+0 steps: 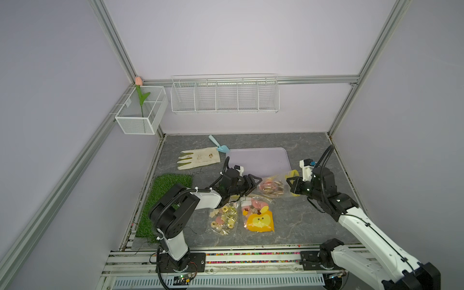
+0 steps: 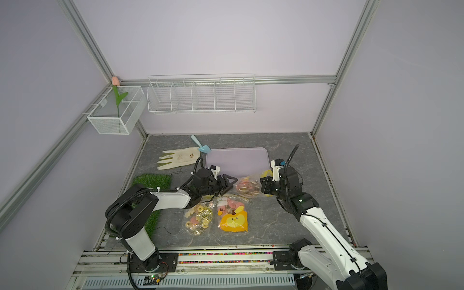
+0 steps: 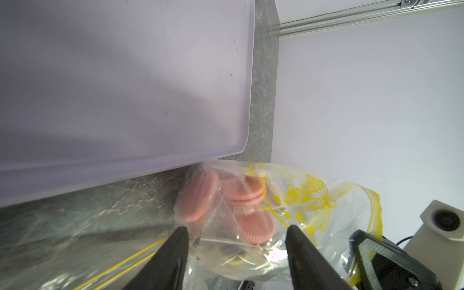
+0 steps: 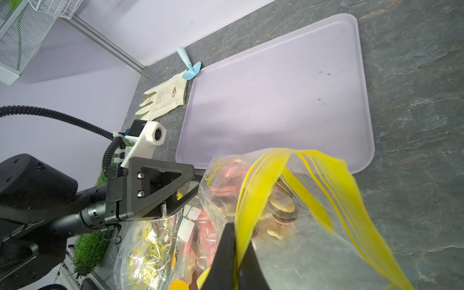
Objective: Pour cookies out of the ziploc bag
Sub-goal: 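Adjust the ziploc bag at the center of the board, then pour the cookies out of the ziploc bag onto the tray.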
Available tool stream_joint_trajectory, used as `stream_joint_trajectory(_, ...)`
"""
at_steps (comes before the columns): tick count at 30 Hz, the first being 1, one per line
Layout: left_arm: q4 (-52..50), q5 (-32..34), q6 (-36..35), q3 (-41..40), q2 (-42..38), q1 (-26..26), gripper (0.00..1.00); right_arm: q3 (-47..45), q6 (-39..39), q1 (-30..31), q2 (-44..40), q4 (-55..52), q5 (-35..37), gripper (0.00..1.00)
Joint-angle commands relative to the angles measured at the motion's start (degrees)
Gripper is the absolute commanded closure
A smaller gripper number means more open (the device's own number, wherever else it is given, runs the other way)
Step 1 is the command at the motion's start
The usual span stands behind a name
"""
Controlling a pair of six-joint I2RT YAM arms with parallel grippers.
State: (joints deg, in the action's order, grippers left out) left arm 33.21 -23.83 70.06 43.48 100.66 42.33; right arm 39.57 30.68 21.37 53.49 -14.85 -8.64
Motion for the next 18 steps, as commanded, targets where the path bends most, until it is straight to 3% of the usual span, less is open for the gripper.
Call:
stream_joint_trajectory(1,1.96,0.45,0.95,-0.15,1.49,0.37,0.37,-1.08,0.26,-0.44,-0.84,-0.27,-0.40,0.94)
stream_joint_trajectory(8,6.16,0.31,2.99,-0.68,2.18,0.55,0.39,-1.25,0.44,-0.56,-1.09,-0.29,-0.59,0.94)
stream_joint_trajectory(18,15.91,-1.01,8.67,-1.93,5.53,1.00,0.54,-1.29,0.62,-0.55,-0.84,-0.09,-0.32,0.94)
